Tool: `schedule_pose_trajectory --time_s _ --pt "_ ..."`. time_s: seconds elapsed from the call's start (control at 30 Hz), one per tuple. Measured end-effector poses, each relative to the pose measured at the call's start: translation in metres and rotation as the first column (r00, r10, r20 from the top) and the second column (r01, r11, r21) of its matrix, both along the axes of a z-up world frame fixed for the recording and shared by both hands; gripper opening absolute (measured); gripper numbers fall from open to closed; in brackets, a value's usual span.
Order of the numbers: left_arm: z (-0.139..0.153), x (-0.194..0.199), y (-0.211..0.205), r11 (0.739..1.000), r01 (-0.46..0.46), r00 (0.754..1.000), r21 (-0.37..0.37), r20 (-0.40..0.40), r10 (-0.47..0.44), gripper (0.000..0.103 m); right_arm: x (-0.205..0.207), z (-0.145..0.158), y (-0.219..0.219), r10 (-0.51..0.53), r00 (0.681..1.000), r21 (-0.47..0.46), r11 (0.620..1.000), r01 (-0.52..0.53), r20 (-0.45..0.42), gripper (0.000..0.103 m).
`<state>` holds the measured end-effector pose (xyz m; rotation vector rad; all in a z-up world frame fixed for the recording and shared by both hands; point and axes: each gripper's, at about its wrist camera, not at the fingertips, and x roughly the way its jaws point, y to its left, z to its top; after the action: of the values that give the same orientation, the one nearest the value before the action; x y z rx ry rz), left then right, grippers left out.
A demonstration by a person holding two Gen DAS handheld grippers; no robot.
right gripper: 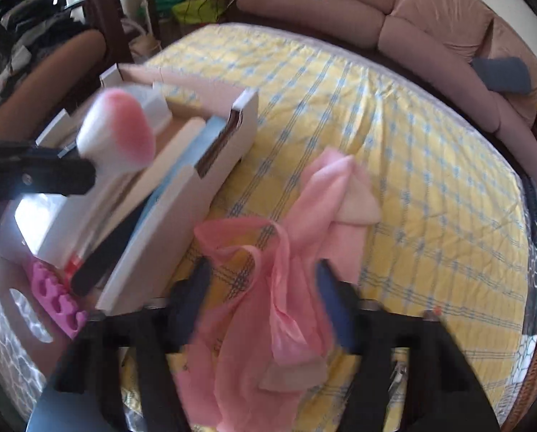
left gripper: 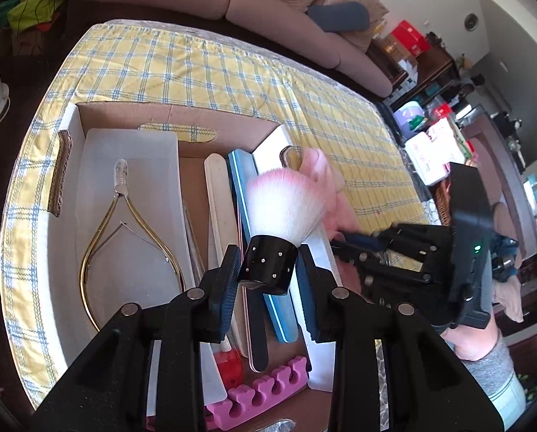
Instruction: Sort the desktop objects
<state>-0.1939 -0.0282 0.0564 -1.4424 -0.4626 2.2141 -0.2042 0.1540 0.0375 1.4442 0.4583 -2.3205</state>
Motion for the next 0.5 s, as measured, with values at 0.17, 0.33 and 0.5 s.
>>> schedule_pose_trajectory --time_s 0.17,0.33,0.5 --pt "-0.002 -0.003 0.002 1.0 -0.005 1.0 -0.001 0.001 0.006 0.029 0.0 0.0 0.008 -0.014 1.0 -0.028 1.0 0.014 -0.024 0.006" --pt "-0.005 -0.007 -0.001 0.999 -0.038 0.999 0.007 0.019 0.038 0.029 0.008 0.045 0.035 -0.096 0.99 -0.192 0.979 0.074 -0.108 0.006" --pt "-0.01 -0.012 -0.005 0.995 -0.094 0.994 0.033 0.062 0.092 0.029 0.023 0.112 0.037 -0.096 0.973 -0.273 0.961 0.035 -0.211 0.006"
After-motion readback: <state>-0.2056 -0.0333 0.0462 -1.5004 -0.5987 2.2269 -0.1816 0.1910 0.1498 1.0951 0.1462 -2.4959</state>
